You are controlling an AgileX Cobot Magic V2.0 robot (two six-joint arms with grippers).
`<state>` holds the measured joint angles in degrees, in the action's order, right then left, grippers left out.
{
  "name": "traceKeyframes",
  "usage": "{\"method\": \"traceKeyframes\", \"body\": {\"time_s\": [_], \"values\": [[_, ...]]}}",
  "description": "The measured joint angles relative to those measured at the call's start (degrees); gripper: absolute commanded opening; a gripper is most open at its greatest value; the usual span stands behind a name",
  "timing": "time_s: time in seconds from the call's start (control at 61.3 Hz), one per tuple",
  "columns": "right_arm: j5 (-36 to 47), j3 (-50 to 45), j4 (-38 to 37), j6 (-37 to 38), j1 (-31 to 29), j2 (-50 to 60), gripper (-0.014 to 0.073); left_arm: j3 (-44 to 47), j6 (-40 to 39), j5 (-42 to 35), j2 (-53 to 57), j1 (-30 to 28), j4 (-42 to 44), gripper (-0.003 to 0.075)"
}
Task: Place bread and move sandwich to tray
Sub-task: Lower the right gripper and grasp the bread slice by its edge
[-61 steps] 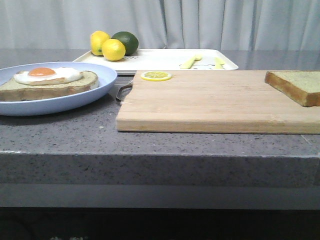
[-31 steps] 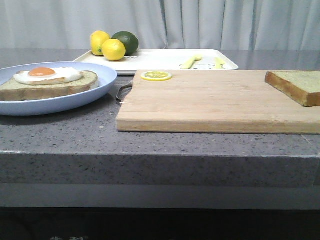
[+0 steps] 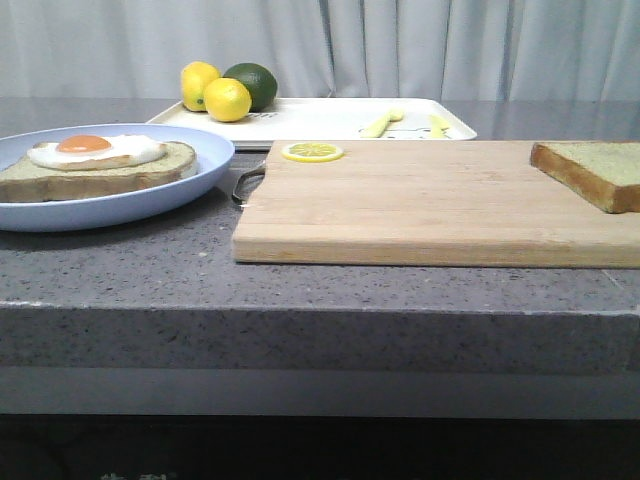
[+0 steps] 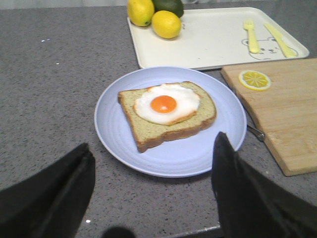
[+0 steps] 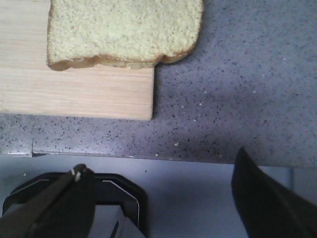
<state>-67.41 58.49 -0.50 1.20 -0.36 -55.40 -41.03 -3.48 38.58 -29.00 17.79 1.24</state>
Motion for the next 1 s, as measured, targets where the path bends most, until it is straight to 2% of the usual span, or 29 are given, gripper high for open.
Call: {"method": "traceKeyframes", "body": {"time_s": [0.114, 0.228, 0.375, 0.522, 0.604, 0.734, 0.996], "values": [[-2.5, 3.7, 1.3, -1.6, -0.3, -4.8, 0.0580, 0.0, 0.0, 0.5, 0.0, 2.8, 1.2, 0.0494], [-3.3, 6.7, 3.6, -3.4, -4.1, -9.0, 0.0580, 0.0, 0.0, 0.6, 0.0, 3.8, 1.8, 0.0494], [-3.6, 7.6, 11.9, -9.6, -14.8, -13.5, 0.0580, 0.0, 0.0, 0.6, 0.0, 3.9, 2.5, 0.0494], [-3.7, 7.7, 25.2, -18.1, -26.1, -17.9, 0.0580, 0.0, 0.0, 0.6, 0.0, 3.9, 3.2, 0.0494], [-3.4, 7.8, 30.9, -22.2, -30.5, -20.7, 0.0580, 0.0, 0.0, 0.6, 0.0, 3.9, 3.3, 0.0494], [-2.9, 7.9, 36.8, -26.8, -32.5, -24.5, 0.0580, 0.0, 0.0, 0.6, 0.0, 3.9, 3.3, 0.0494], [-1.3, 7.9, 44.7, -34.3, -32.5, -34.3, 0.0580, 0.0, 0.0, 0.6, 0.0, 3.9, 3.4, 0.0494]]}}
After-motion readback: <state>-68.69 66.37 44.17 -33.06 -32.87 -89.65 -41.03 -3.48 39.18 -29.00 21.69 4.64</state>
